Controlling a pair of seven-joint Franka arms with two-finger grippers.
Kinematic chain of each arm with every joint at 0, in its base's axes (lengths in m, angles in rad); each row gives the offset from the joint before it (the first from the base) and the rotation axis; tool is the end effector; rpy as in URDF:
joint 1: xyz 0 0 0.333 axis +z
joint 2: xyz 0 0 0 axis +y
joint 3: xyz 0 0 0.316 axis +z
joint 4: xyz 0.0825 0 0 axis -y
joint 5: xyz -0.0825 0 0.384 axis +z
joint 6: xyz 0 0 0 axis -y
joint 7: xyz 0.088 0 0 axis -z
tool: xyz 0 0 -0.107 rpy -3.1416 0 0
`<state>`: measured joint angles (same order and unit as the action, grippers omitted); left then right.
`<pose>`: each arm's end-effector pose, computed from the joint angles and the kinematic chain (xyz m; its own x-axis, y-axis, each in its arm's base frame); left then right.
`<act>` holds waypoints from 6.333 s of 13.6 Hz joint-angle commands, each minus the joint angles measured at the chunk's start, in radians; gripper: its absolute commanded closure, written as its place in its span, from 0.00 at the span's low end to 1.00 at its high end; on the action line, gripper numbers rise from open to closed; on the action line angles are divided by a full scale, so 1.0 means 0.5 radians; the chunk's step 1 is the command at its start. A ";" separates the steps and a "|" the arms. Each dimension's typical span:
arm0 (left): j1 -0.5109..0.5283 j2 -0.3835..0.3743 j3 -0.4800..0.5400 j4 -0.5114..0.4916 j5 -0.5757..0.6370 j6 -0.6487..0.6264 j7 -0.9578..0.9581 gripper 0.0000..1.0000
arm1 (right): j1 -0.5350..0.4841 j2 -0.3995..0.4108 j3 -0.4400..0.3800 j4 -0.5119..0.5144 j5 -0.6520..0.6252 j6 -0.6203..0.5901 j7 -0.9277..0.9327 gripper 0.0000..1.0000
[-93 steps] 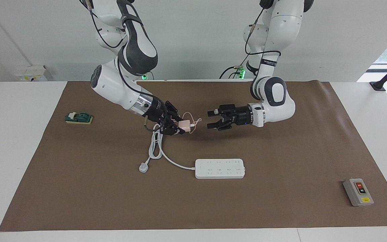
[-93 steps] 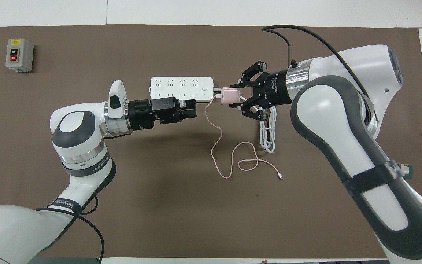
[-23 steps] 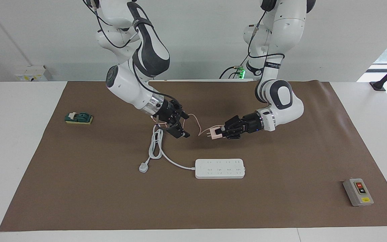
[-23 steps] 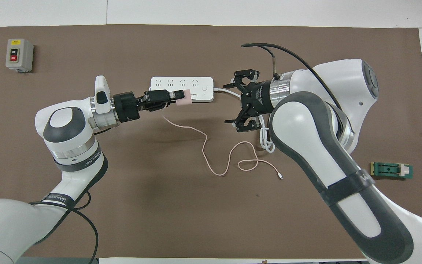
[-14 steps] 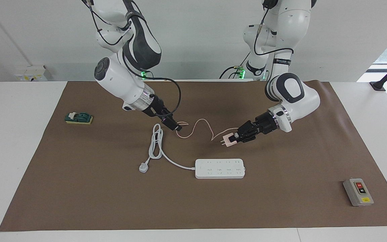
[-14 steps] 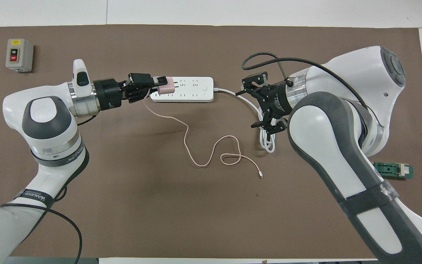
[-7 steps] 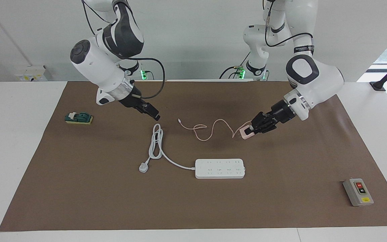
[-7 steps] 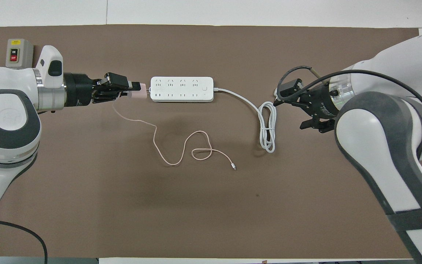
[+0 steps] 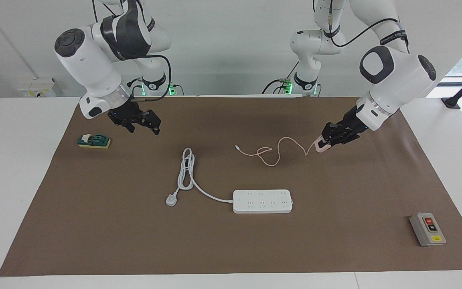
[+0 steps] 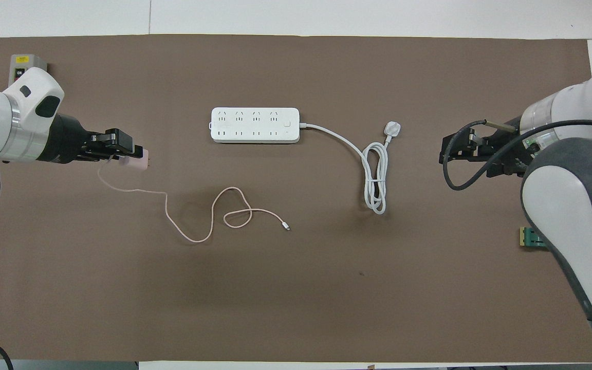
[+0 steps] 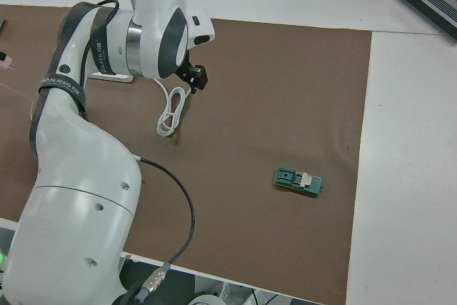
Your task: Plug charger into power strip
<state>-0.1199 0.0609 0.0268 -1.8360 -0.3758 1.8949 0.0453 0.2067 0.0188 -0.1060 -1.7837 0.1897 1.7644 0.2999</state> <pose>0.5761 -0.0811 0.4962 0.9998 -0.0184 -0.0071 -0.0148 -0.9378 0.3468 0.5607 0.0738 0.5308 0.9690 -0.2287 -0.0931 -0.2413 -0.9569 -0.1613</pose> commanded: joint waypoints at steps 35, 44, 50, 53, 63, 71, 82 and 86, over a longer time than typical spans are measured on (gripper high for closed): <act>0.083 -0.002 -0.011 0.273 0.651 -0.237 -1.050 1.00 | 0.028 -0.163 -0.107 0.193 -0.211 -0.455 -0.026 0.00; -0.033 0.117 -0.017 0.297 0.721 -0.283 -2.375 1.00 | 0.025 -0.219 -0.187 0.171 -0.220 -0.470 -0.105 0.00; -0.229 0.479 -0.011 0.693 0.724 -0.283 -2.900 1.00 | -0.058 -0.203 -0.181 0.174 -0.235 -0.470 -0.278 0.00; -0.294 0.623 -0.008 0.870 0.730 -0.308 -3.118 1.00 | -0.061 -0.203 -0.181 0.174 -0.257 -0.507 -0.338 0.00; -0.536 0.924 -0.005 1.043 0.847 -0.158 -3.756 1.00 | -0.128 -0.013 -0.169 0.358 -0.383 -0.623 -0.489 0.00; -0.619 0.851 -0.005 0.696 0.908 0.186 -4.054 1.00 | -0.290 -0.007 0.003 0.361 -0.404 -0.608 -0.511 0.00; -0.674 0.912 -0.005 0.690 0.960 0.165 -4.116 1.00 | -0.291 0.002 -0.006 0.361 -0.404 -0.574 -0.508 0.00; -0.674 0.976 -0.005 0.785 0.957 0.141 -4.116 1.00 | -0.288 0.002 -0.012 0.361 -0.401 -0.577 -0.511 0.00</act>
<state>-0.4432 0.5197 0.0125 -1.4935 0.0878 1.9877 -1.9938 0.0638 0.0084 -0.1074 -1.6239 0.0085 1.4839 0.0698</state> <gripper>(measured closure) 0.683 0.000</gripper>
